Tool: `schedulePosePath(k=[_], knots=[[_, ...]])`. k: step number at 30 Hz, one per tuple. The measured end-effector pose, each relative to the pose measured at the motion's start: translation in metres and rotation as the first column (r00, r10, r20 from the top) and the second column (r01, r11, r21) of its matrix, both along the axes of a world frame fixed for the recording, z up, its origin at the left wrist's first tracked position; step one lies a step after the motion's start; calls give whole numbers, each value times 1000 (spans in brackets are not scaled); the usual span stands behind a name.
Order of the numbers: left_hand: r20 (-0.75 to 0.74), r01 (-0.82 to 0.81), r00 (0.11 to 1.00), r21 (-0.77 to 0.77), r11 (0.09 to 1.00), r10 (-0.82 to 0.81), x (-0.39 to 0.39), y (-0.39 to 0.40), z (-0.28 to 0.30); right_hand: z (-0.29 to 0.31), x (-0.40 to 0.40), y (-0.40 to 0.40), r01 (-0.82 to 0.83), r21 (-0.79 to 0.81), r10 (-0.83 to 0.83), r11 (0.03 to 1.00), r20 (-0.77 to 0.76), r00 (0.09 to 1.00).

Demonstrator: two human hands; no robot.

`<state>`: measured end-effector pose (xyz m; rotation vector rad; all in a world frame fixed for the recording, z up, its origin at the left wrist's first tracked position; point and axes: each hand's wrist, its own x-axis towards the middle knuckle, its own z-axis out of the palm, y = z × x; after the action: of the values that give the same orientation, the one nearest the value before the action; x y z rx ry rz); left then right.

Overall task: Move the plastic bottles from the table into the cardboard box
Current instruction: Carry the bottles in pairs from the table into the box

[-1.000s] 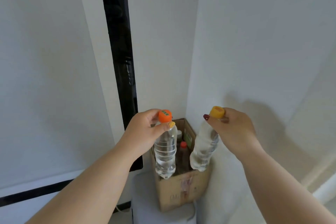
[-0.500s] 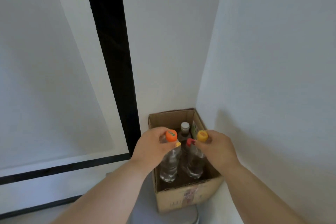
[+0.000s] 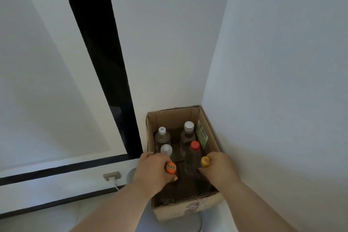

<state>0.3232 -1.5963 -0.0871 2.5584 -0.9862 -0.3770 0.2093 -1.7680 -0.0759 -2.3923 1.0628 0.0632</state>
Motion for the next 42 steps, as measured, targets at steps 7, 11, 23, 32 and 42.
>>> schedulePosePath(k=[7, 11, 23, 32, 42], knots=[[134, 76, 985, 224, 972, -108, -2, -4, -6, -5, 1, 2, -67, -100, 50, 993, -162, 986], [198, 115, 965, 278, 954, -174, 0, -4, -4, -6, 4, 0, -77, -86, 59, 993, -186, 981], [215, 252, 911, 389, 886, -353, -7, -7, 1, -8, 1, 1, -122, -97, 103, 988, -181, 978], [57, 266, 960, 109, 958, -274, -10, 10, 4, -8, -4, 5, -153, 31, 156, 988, -105, 982], [-380, 154, 905, -126, 980, -191, -3, 19, 0, -11, -8, 6, -224, 65, 232, 972, -145, 962]])
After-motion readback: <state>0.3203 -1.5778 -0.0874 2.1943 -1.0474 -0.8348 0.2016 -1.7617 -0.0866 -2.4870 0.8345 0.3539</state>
